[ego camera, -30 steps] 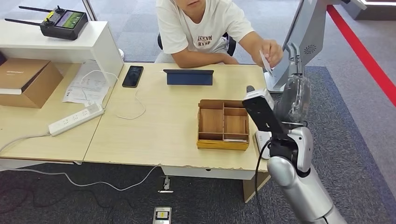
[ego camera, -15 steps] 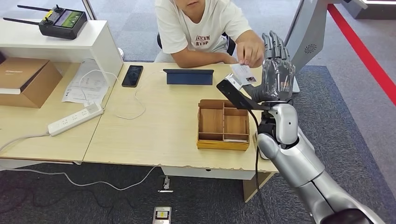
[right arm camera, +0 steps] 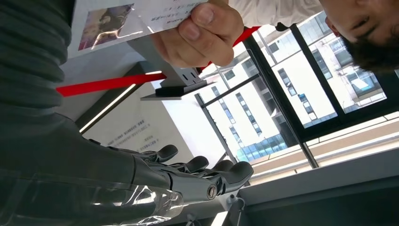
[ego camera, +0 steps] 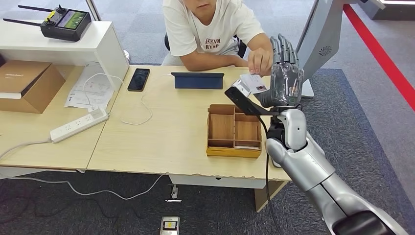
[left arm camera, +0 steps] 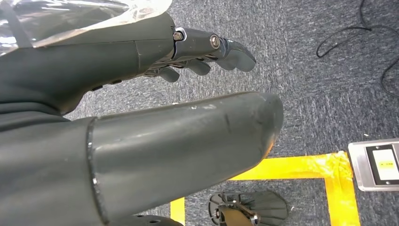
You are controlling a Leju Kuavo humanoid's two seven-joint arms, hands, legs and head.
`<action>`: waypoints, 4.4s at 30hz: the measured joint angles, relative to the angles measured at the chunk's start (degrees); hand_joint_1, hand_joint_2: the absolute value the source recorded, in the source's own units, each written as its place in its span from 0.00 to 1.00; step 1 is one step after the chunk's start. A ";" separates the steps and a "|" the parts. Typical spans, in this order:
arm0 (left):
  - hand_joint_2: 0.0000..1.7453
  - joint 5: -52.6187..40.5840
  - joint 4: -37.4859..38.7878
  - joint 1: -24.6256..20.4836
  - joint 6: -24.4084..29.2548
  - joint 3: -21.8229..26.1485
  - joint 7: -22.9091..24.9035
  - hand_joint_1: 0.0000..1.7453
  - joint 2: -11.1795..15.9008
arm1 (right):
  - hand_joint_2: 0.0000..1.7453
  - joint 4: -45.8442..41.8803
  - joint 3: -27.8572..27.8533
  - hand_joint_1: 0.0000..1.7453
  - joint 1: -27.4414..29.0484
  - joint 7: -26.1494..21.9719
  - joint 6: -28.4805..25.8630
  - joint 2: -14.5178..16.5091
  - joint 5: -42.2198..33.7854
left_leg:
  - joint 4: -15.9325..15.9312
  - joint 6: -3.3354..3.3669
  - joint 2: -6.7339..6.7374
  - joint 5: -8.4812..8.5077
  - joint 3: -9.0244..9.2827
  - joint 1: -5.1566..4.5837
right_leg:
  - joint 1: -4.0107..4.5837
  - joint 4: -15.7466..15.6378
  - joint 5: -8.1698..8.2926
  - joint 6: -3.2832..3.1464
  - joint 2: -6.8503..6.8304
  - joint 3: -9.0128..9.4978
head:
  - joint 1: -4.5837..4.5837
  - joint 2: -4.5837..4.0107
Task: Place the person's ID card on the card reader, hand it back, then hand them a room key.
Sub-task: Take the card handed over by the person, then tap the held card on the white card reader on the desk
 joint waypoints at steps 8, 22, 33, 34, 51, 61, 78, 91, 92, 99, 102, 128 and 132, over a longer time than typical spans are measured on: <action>0.00 0.08 0.00 0.01 0.22 0.00 -0.31 0.00 0.00 | 1.00 1.04 1.31 1.00 -0.87 -0.32 -0.10 0.15 -0.85 | 0.00 0.00 0.00 0.00 0.00 0.00 | 0.00 0.00 0.00 0.00 0.00 -0.01 | -0.01 0.00; 0.00 -0.10 0.00 -0.02 -0.28 -0.01 -0.31 0.00 0.11 | 1.00 1.38 2.84 1.00 -1.78 -0.74 -0.07 0.10 -2.73 | 0.01 0.00 0.01 0.00 0.02 0.00 | 0.00 0.00 0.00 0.00 0.01 -0.02 | 0.00 0.00; 0.00 1.15 0.00 0.14 -0.08 0.01 -0.64 0.00 0.34 | 1.00 1.36 4.16 1.00 -1.97 -2.17 0.26 0.13 -7.21 | 0.02 0.00 0.01 0.00 0.03 0.00 | 0.00 0.00 0.00 0.00 0.01 -0.01 | 0.00 0.00; 0.00 1.42 0.00 0.20 0.09 0.02 -0.79 0.00 0.36 | 1.00 1.21 4.30 1.00 -1.91 -2.20 0.67 0.06 -7.71 | 0.02 0.00 0.01 0.00 0.03 0.00 | 0.00 0.00 0.00 0.00 0.01 -0.01 | 0.00 0.00; 0.00 6.04 0.02 3.04 0.61 0.58 -2.81 0.00 0.74 | 1.00 -14.44 4.29 1.00 9.03 3.43 12.59 -9.45 -16.56 | 0.03 0.01 0.01 -0.02 0.06 0.00 | 0.00 -0.05 0.00 0.00 0.01 -0.02 | -0.01 0.00; 0.00 7.03 0.00 3.14 0.61 0.63 -3.45 0.00 0.72 | 1.00 -22.10 0.23 1.00 18.84 5.19 14.86 -15.84 -17.09 | 0.02 0.01 0.03 -0.03 0.06 0.00 | 0.00 -0.05 0.00 0.00 0.02 -0.01 | -0.01 0.00; 0.00 7.85 -0.34 3.02 0.90 0.63 -2.87 0.00 0.48 | 1.00 -19.28 -5.04 1.00 24.07 7.81 16.22 -17.97 -13.27 | 0.02 0.01 0.05 -0.03 0.05 0.00 | 0.00 -0.05 0.00 0.00 0.04 -0.01 | -0.01 0.00; 0.00 7.11 -0.46 2.67 1.15 0.51 -3.34 0.00 0.08 | 1.00 -9.56 -4.99 1.00 21.63 8.62 17.46 -15.87 -13.68 | 0.01 0.01 0.05 -0.03 0.02 0.00 | 0.00 -0.05 0.00 0.00 0.04 0.00 | -0.01 0.00; 0.00 7.11 -0.46 2.65 1.14 0.50 -3.37 0.00 0.07 | 1.00 -8.66 -4.89 1.00 21.25 8.53 17.56 -15.57 -13.88 | 0.01 0.01 0.05 -0.03 0.02 0.00 | 0.00 -0.05 0.00 0.00 0.04 0.00 | -0.01 0.00; 0.00 7.22 -0.46 2.63 1.08 0.44 -3.34 0.00 0.04 | 1.00 -2.88 -4.37 1.00 19.18 7.69 17.63 -13.63 -16.59 | 0.01 0.01 0.04 -0.03 0.01 0.00 | 0.00 -0.05 0.00 0.00 0.04 -0.01 | -0.01 0.00; 0.00 7.42 -0.46 2.59 0.99 0.41 -3.15 0.00 0.04 | 1.00 0.08 -4.17 1.00 18.38 6.96 17.45 -12.93 -18.11 | 0.01 0.01 0.04 -0.03 0.01 0.00 | 0.00 -0.05 0.00 0.00 0.04 -0.01 | -0.01 0.00; 0.00 8.92 -0.46 2.58 0.96 0.34 -2.63 0.00 0.17 | 1.00 14.74 -2.61 1.00 16.58 2.02 14.87 -9.34 -25.23 | 0.01 0.01 0.05 -0.03 0.06 0.00 | 0.00 -0.05 0.00 0.00 0.04 0.01 | -0.01 0.00; 0.00 8.90 -0.46 2.58 0.96 0.34 -2.63 0.00 0.19 | 1.00 15.45 -2.60 1.00 16.56 1.38 14.53 -9.08 -25.69 | 0.01 0.01 0.05 -0.03 0.09 0.00 | 0.00 -0.05 0.00 0.00 0.04 0.04 | -0.01 0.00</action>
